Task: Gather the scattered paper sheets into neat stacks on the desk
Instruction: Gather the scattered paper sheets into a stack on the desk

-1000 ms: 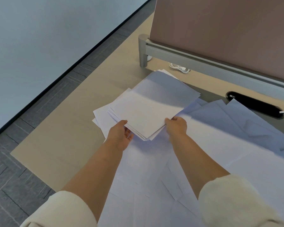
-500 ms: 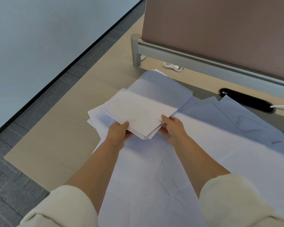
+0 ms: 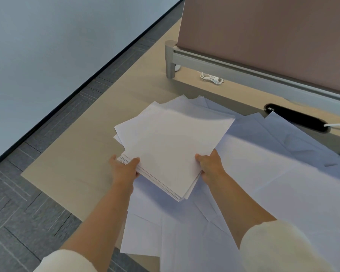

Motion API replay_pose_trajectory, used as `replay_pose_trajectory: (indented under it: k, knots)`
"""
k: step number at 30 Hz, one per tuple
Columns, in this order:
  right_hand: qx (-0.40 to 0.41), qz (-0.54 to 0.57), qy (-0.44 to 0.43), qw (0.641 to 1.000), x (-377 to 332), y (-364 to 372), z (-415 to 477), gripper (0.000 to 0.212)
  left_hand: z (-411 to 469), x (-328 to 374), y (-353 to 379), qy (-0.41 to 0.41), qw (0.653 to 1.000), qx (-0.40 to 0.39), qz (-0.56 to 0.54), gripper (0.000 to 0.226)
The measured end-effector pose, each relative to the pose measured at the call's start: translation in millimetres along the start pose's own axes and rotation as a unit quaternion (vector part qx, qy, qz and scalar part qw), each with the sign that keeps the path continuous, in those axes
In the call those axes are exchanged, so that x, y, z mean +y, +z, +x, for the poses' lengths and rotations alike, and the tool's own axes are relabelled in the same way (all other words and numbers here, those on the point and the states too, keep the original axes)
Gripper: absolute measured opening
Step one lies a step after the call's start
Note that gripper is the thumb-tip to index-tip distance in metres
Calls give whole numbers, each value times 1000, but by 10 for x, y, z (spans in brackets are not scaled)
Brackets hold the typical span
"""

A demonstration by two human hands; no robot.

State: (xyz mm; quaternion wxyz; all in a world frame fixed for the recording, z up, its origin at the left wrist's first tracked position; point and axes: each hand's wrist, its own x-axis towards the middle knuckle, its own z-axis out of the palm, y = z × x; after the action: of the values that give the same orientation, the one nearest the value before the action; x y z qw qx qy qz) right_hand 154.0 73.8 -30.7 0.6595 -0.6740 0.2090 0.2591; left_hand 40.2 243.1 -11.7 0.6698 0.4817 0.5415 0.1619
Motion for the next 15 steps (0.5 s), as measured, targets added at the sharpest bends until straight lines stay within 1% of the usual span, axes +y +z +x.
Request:
replay_pose_trajectory:
  k: [1, 2, 3, 5, 7, 10, 12, 13, 15]
  knots:
    - [1, -2, 5, 1000, 26, -28, -37, 43, 10, -18, -31, 8, 999, 10, 32, 76]
    - [3, -5, 11, 1000, 48, -50, -68, 43, 32, -50, -61, 25, 996, 18, 85, 79]
    - [4, -8, 16, 1000, 65, -73, -97, 43, 49, -82, -89, 49, 987, 23, 153, 76]
    - [6, -17, 32, 999, 112, -117, -141, 42, 52, -133, -125, 101, 951, 33, 289, 62]
    - [14, -43, 44, 998, 154, -154, -181, 37, 25, -157, -132, 141, 914, 26, 380, 57]
    - [39, -94, 14, 995, 180, -186, -263, 24, 0, -172, -122, 191, 853, -31, 485, 69]
    - [52, -130, -18, 990, 160, -170, -322, 21, 19, -182, -111, 201, 811, -79, 544, 75]
    - [62, -140, -28, 988, 154, -153, -346, 20, 32, -190, -113, 198, 796, -96, 563, 78]
    - [89, -124, -29, 988, 161, -122, -381, 22, 46, -205, -120, 196, 784, -107, 579, 82]
